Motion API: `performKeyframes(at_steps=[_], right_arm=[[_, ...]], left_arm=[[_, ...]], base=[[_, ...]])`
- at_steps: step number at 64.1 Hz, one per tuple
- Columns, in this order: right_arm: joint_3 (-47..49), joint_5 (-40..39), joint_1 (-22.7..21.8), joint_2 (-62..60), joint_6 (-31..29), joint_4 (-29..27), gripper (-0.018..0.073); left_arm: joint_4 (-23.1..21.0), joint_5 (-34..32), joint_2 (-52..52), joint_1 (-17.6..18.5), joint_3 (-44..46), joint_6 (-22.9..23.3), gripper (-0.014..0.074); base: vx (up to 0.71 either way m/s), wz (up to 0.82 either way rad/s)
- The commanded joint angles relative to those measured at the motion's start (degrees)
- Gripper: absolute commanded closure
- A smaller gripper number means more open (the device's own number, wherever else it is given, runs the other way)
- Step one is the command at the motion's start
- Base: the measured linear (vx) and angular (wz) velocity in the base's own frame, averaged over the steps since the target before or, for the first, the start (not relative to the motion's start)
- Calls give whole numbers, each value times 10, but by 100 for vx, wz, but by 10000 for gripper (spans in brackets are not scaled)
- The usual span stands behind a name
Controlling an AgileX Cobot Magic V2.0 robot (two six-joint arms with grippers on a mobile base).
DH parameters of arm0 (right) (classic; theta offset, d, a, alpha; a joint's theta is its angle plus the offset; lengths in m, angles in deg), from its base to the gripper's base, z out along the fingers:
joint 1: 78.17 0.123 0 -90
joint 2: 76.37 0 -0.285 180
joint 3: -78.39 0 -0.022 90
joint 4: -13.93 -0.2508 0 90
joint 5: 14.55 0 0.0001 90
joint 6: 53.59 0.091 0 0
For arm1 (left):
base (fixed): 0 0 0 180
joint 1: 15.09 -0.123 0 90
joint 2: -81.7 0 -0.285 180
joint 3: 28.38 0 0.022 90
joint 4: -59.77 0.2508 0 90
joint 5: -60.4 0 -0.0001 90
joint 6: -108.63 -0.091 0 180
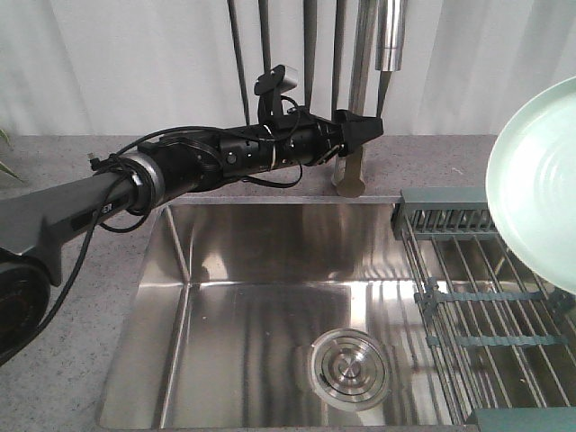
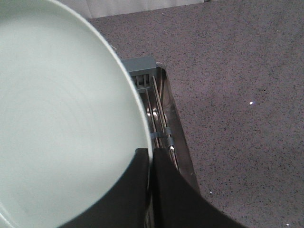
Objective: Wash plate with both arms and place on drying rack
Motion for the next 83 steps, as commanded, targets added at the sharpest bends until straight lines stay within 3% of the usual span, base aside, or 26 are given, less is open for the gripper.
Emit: performKeyframes(at_steps=[1,11,33,43,73,83], right_arm=[[19,-41,1,-2,-5,-9,566],[19,-42,1,-2,-5,-9,566],[19,-42,1,-2,-5,-8,566],[19,-42,1,-2,-5,-8,566],[19,-42,1,-2,-5,-7,566],[19,-42,1,-2,-5,-7,566]], left_arm=[[-29,-21,-40,4,18,-4,58],[-28,-47,-40,4,18,22,58],[-21,-57,-40,14,18,25,58],[1,-57,-40,20,18,27,58],[96,-80,-40,21,18,117,58],[108,-89,-40,21,18,120,58]], base=[[0,0],[0,0],[0,0],[0,0],[0,0],[0,0]])
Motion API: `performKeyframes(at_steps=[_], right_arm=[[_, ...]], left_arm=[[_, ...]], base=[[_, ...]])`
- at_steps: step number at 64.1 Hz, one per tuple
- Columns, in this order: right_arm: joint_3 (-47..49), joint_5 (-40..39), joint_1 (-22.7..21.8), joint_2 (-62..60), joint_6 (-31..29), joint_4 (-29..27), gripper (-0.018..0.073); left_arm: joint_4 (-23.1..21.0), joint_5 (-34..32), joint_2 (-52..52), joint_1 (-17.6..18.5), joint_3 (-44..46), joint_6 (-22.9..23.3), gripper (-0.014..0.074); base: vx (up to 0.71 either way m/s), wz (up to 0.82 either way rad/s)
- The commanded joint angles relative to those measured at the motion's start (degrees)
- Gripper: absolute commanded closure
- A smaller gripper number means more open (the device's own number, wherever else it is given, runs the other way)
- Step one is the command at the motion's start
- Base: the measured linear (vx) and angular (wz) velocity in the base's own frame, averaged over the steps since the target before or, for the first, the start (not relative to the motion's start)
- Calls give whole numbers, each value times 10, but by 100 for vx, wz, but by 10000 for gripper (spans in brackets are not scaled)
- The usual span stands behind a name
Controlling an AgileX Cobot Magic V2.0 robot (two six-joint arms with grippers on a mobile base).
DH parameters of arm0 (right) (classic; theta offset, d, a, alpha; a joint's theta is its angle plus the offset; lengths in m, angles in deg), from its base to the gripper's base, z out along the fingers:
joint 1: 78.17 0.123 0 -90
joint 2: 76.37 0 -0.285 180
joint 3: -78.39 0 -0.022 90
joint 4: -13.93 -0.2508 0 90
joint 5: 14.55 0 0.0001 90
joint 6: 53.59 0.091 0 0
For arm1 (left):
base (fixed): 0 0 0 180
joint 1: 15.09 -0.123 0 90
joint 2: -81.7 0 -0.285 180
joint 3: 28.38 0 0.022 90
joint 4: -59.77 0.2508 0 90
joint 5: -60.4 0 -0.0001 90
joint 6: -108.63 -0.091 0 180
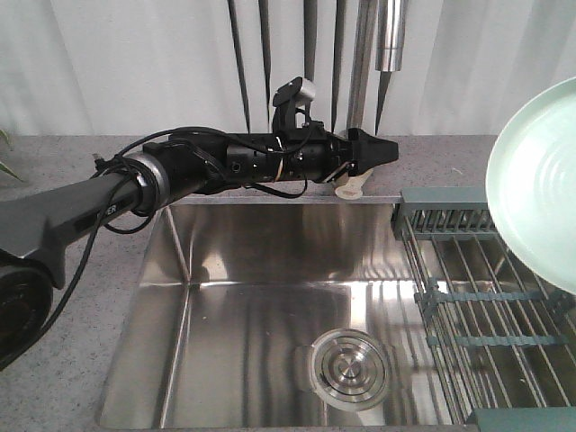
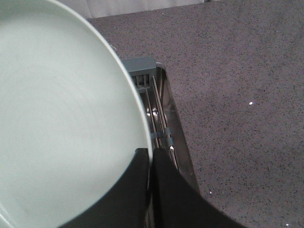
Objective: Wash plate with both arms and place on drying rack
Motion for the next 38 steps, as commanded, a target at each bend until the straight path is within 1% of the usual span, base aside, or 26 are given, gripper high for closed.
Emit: performKeyframes(at_steps=[1,38], right_arm=[[19,-42,1,-2,-4,-7,566],[19,-42,1,-2,-4,-7,566]], left_arm=[[-2,-33,-40,7,16,17,58],[-4,-30,-51,5,16,11,58]], base=[[0,0],[0,0]])
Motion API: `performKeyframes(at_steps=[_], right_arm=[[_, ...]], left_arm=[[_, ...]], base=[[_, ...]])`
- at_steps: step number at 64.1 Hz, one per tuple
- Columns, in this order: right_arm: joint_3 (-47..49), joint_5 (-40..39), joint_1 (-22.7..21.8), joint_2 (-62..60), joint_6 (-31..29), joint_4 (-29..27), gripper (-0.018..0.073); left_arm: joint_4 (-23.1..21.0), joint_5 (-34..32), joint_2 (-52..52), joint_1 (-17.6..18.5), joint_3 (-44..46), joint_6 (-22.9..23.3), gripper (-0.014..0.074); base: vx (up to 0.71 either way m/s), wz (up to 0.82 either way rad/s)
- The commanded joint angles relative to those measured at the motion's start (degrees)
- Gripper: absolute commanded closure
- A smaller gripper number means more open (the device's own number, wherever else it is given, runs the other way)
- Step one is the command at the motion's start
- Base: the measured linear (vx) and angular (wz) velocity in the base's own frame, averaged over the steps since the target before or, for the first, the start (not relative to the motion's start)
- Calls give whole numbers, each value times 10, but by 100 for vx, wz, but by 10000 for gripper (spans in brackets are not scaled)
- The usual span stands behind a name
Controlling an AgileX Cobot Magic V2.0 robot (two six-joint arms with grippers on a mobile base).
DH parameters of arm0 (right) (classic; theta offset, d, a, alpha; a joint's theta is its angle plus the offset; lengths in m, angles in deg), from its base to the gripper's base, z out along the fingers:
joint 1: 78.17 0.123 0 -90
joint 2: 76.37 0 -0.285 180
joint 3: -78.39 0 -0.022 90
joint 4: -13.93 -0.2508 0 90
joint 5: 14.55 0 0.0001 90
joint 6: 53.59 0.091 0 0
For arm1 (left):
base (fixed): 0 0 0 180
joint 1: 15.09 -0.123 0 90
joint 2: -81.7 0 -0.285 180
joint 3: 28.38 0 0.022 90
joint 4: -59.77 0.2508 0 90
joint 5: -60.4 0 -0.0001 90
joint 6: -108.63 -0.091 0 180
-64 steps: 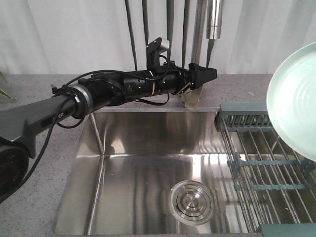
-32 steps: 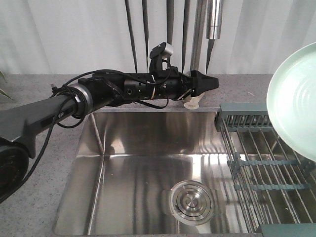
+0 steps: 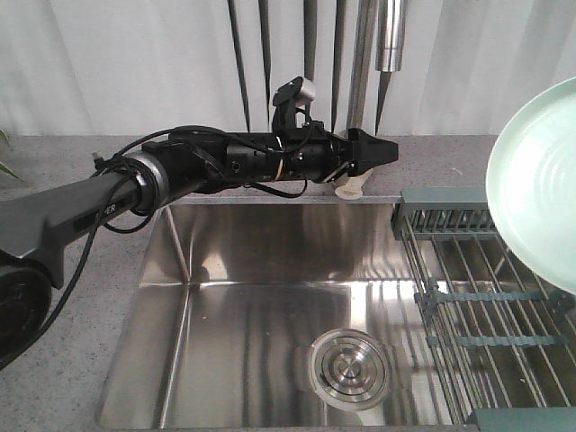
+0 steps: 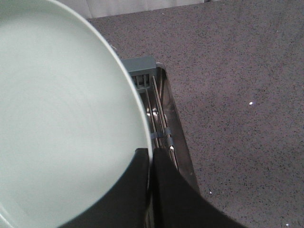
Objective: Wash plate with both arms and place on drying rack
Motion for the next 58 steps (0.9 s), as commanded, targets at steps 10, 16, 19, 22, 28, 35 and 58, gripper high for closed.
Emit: performKeyframes(at_steps=[10,16,19,22,28,35,58], right_arm=[[19,-42,1,-2,-4,-7,566],[19,-42,1,-2,-4,-7,566],[19,-42,1,-2,-4,-7,566],[19,-42,1,-2,-4,-7,566],[19,-42,1,-2,-4,-7,566],[19,-40,1,-2,-4,-7,566],[19,-36,1,-2,-6,-9,566]], left_arm=[[-10,-46,-71,-14,15,9,74],[-11,-64,-76,-32,15,15,97],[-10,-81,-79,-42,15,18,114],[-10,-101,-83,-52,15,18,133],[-10,-163,-90,-79,15,18,182],[-8,-230,-95,-108,15,18,264],[43,-389,-149,-199,13,18,605]], base=[[0,0],[0,0],[0,0],[0,0],[0,0],[0,0],[0,0]])
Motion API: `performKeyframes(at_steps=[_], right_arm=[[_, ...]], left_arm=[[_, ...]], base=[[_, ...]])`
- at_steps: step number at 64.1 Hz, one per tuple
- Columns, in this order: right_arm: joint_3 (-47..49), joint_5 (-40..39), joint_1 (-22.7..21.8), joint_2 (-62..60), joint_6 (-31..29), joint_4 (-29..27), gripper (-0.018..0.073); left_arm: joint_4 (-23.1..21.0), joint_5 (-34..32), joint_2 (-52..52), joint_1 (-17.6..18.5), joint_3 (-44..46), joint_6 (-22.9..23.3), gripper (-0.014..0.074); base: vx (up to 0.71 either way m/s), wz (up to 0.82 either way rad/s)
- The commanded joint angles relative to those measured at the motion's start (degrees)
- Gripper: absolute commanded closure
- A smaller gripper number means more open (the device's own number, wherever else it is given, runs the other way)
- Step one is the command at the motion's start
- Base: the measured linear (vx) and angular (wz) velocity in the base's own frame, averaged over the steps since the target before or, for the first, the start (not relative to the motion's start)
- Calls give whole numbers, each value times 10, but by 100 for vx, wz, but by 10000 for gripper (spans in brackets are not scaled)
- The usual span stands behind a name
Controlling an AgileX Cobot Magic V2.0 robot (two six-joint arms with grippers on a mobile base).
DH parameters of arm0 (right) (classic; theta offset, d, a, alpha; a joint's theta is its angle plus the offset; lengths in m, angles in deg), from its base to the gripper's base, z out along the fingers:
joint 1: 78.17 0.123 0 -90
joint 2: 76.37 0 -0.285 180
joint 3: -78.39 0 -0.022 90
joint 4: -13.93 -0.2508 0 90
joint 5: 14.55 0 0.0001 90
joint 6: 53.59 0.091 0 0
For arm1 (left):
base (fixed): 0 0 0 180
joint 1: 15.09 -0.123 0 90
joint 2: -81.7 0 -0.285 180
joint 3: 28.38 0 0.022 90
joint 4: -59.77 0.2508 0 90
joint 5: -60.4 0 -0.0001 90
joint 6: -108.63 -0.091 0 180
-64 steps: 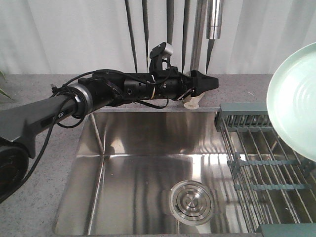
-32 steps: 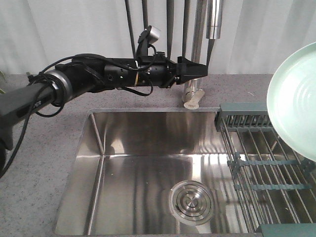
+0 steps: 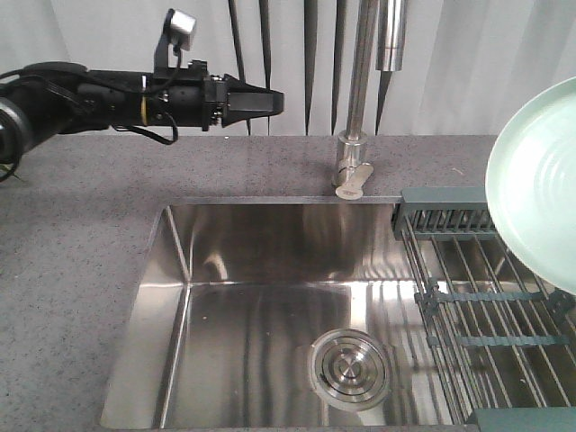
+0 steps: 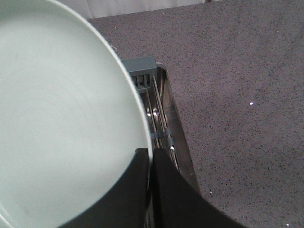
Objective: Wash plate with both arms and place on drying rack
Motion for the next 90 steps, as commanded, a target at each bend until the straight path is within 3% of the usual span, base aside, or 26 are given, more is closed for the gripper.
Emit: performKeyframes(at_steps=[1,7,12,19,28,43,53,61,67,78,90], right_arm=[[19,-36,1,-2,-7,-9,566],[19,-37,1,-2,-8,-9,566],[19,-36,2,-2,-10,-10,566],[19,-37,12,2,-35,-7,566],[19,-42,99,27,-39,42,566],[19,-29,242,61,32,196,566],[19,5,283,65,44,207,566],[18,24,281,69,43,163,566],[18,44,281,86,26,106,566],[18,39,281,150,-53,-89,566],[18,-8,282,216,-110,-242,566]], left_arm=[[-7,-108,-72,-13,13,5,604],[40,-108,-116,-16,13,5,604],[104,-108,-155,-16,13,5,604],[103,-107,-210,-33,-5,5,604],[103,-107,-274,-73,-36,5,604],[103,-107,-378,-182,-136,5,604],[103,-107,-461,-252,-232,5,604],[103,-107,-526,-296,-320,5,604],[103,-100,-570,-309,-382,5,604],[103,-75,-636,-310,-472,5,604],[103,-69,-671,-310,-519,4,604]], base=[[0,0],[0,0],[0,0],[0,0],[0,0],[0,0],[0,0],[0,0],[0,0],[0,0],[0,0]])
